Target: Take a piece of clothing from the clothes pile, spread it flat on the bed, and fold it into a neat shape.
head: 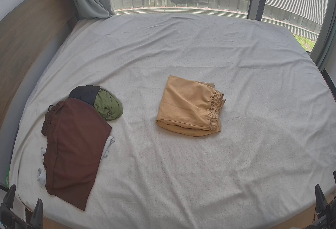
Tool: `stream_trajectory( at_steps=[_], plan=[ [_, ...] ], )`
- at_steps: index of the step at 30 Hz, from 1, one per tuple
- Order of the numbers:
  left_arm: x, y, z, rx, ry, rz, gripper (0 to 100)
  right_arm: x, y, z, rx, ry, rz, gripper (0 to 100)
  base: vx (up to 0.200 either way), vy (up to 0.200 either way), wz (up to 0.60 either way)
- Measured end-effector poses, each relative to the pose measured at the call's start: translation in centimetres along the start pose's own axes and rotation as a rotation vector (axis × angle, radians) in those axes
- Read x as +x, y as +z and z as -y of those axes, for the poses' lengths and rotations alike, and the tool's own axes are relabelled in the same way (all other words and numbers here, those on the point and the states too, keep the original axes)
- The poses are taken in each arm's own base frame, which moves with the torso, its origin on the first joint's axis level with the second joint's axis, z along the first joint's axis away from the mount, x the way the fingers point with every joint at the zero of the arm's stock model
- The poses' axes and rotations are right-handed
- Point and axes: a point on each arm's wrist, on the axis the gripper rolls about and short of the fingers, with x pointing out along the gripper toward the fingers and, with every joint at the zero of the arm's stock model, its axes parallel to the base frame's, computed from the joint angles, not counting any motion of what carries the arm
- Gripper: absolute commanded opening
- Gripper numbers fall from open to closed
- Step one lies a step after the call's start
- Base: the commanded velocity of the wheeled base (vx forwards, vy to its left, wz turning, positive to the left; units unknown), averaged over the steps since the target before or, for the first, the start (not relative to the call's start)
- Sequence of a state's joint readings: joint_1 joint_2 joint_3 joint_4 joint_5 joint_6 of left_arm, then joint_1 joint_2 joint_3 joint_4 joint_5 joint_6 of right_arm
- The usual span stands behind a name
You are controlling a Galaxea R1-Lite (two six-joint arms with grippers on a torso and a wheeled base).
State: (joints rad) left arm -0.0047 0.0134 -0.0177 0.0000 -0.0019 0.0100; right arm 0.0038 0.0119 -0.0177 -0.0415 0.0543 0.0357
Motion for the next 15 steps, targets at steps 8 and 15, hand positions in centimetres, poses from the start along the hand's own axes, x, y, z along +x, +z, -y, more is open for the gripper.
stream_trajectory(
  at_steps=[8, 15],
  plan=[
    [0.0, -0.02, 0.0, -0.003, 0.001, -0.002, 100, -0.01, -0.46, 0.12, -0.031, -0.044, -0.044, 100, 0.0, 0.0, 0.0],
    [0.0, -0.02, 0.0, -0.004, 0.0, -0.002, 100, 0.0, -0.44, 0.11, -0.032, -0.038, -0.043, 100, 0.0, 0.0, 0.0]
  ],
)
